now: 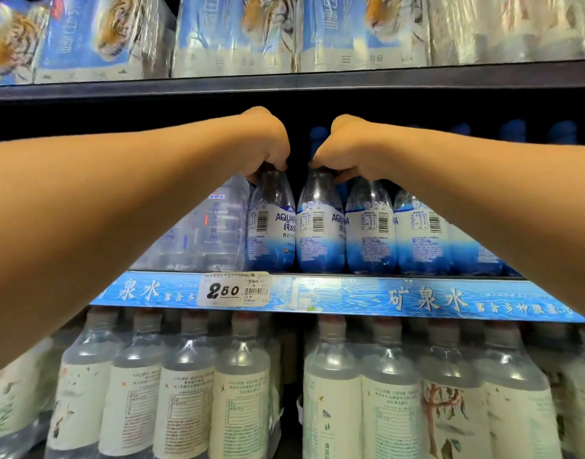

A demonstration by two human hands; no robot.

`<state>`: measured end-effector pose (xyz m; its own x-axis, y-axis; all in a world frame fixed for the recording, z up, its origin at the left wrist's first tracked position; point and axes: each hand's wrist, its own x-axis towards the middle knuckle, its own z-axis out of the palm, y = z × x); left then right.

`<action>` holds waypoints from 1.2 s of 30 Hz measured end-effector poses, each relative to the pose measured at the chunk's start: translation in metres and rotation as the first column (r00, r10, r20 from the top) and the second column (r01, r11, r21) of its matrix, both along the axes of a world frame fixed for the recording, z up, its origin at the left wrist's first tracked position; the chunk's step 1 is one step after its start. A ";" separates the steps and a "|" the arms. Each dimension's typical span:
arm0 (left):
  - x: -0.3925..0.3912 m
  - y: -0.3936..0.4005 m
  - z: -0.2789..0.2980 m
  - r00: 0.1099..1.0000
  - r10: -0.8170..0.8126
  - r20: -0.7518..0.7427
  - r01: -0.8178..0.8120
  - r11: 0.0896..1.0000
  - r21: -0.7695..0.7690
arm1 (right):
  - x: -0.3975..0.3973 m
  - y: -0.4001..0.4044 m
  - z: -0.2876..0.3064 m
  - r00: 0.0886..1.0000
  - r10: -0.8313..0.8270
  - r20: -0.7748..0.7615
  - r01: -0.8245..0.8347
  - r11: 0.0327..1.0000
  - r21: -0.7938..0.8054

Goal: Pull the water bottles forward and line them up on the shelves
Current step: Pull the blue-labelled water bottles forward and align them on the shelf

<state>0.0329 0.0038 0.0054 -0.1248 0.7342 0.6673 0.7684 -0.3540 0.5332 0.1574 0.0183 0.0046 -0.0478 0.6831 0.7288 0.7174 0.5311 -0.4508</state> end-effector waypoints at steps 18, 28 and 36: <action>-0.004 0.001 0.000 1.000 -0.016 0.005 0.016 0.997 0.069 | 0.005 0.000 0.001 0.998 0.038 -0.058 -0.036 0.999 0.021; -0.009 0.001 0.005 0.989 -0.125 0.085 0.133 0.986 -0.099 | 0.005 0.007 -0.003 0.985 -0.167 0.044 0.158 0.974 0.159; -0.009 0.004 0.000 0.985 -0.136 0.107 0.125 0.987 0.103 | 0.005 0.010 0.001 0.997 0.023 -0.070 -0.019 0.998 0.052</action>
